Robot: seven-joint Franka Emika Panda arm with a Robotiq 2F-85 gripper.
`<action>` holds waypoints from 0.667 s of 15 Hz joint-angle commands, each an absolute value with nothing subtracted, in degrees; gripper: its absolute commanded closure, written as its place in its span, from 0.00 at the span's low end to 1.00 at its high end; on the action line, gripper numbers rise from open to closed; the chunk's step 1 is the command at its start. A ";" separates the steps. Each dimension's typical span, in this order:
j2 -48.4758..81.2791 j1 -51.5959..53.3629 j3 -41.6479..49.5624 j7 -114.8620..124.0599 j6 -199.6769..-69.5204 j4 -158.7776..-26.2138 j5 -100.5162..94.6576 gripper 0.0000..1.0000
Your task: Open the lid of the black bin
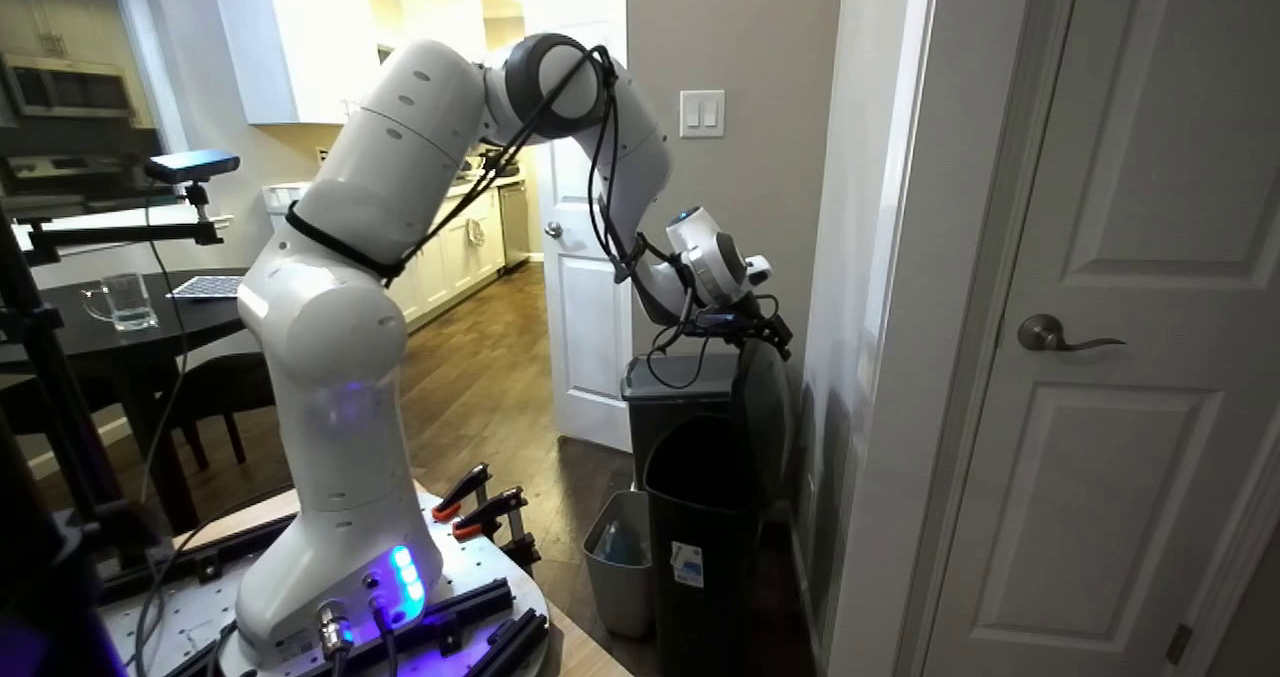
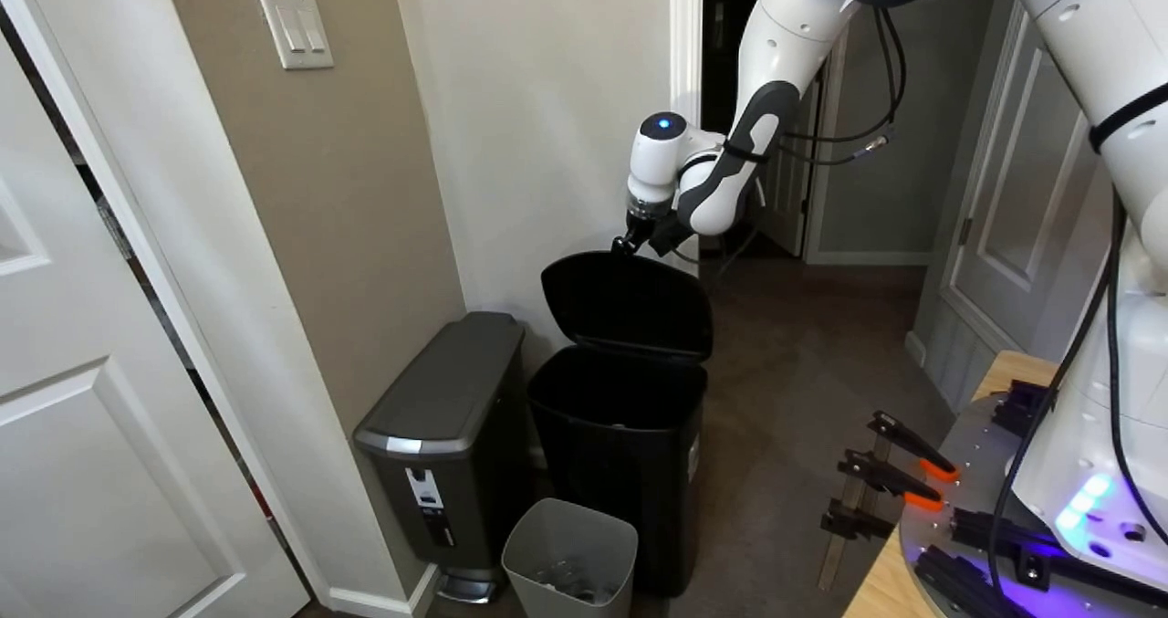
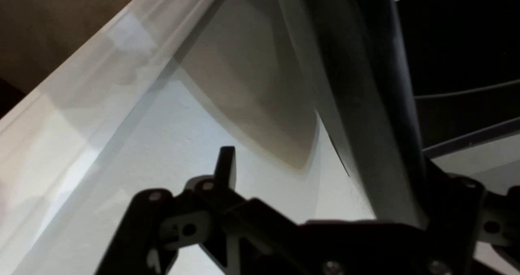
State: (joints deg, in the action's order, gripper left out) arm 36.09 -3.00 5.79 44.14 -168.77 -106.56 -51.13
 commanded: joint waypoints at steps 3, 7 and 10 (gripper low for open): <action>35.64 -7.99 3.39 42.09 -168.77 -104.41 -47.30 0.00; 35.70 -13.24 0.31 40.28 -167.67 -102.42 -42.38 0.00; 35.38 -11.88 2.61 34.22 -169.03 -101.74 -32.03 0.00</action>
